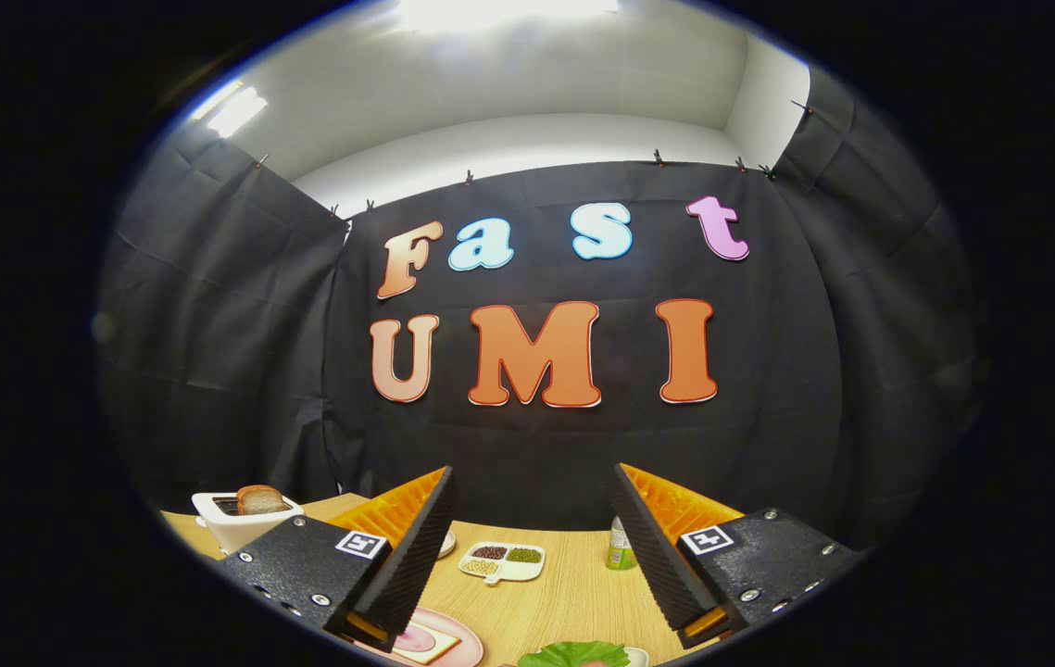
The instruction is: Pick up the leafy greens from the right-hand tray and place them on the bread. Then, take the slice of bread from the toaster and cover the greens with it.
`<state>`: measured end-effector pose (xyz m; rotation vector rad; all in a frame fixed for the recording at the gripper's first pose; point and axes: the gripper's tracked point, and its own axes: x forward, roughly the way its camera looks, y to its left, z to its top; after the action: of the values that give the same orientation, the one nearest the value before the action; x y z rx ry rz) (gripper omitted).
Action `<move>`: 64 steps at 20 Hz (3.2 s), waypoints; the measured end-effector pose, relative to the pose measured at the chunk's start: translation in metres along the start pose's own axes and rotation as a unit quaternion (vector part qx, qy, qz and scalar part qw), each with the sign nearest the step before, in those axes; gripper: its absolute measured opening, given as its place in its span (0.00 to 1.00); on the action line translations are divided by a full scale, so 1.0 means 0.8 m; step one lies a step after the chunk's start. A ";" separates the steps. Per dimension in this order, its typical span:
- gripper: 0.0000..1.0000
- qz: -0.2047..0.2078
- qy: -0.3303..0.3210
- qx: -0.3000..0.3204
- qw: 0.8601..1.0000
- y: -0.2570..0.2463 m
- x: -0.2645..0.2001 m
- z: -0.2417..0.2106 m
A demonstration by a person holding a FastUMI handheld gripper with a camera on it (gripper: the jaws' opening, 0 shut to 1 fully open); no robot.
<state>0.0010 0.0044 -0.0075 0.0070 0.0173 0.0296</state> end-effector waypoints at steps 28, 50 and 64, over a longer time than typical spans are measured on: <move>1.00 0.010 0.245 0.016 0.969 -0.044 -0.026 -0.159; 1.00 0.026 0.453 0.005 0.891 -0.058 -0.076 -0.327; 0.90 0.043 0.547 -0.035 0.835 -0.064 -0.102 -0.407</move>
<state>-0.0844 -0.0467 -0.3318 -0.0842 1.1754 0.1218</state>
